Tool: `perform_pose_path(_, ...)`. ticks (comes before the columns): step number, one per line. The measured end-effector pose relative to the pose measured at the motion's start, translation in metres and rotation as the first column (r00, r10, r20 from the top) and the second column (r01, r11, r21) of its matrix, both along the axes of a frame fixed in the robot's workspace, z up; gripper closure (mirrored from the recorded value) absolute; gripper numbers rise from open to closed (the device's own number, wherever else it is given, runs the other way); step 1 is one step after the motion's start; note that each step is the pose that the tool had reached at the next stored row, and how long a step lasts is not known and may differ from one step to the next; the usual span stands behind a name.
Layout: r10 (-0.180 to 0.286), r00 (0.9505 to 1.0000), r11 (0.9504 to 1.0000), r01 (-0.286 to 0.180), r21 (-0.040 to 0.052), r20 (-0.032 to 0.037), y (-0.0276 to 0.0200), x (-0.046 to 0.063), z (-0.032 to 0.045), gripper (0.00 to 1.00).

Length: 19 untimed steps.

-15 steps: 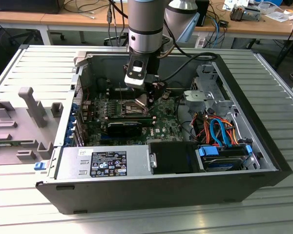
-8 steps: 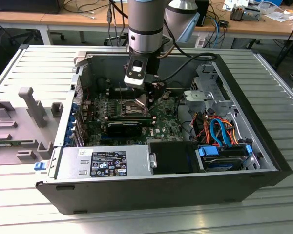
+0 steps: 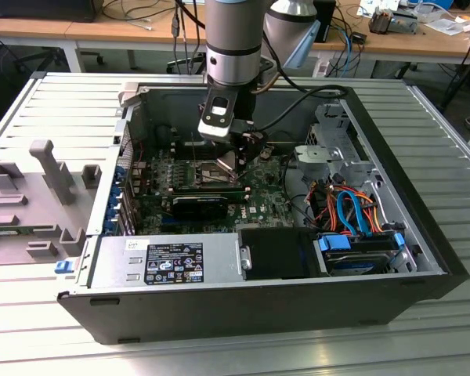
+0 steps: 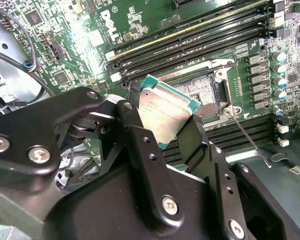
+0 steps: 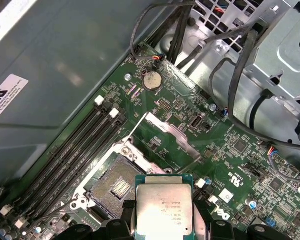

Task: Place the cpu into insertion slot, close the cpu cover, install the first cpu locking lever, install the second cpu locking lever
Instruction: 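Place the cpu into insertion slot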

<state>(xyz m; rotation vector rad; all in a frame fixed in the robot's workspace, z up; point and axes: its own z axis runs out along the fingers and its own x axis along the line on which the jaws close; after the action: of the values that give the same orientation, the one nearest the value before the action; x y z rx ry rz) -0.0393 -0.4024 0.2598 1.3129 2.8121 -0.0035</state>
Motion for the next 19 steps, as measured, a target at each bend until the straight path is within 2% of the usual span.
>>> perform_pose_path(19, -0.035, 0.9994, 0.9994, 0.035, 0.0000, 0.0000, 0.0000, 0.0000, 0.0000, 0.46)
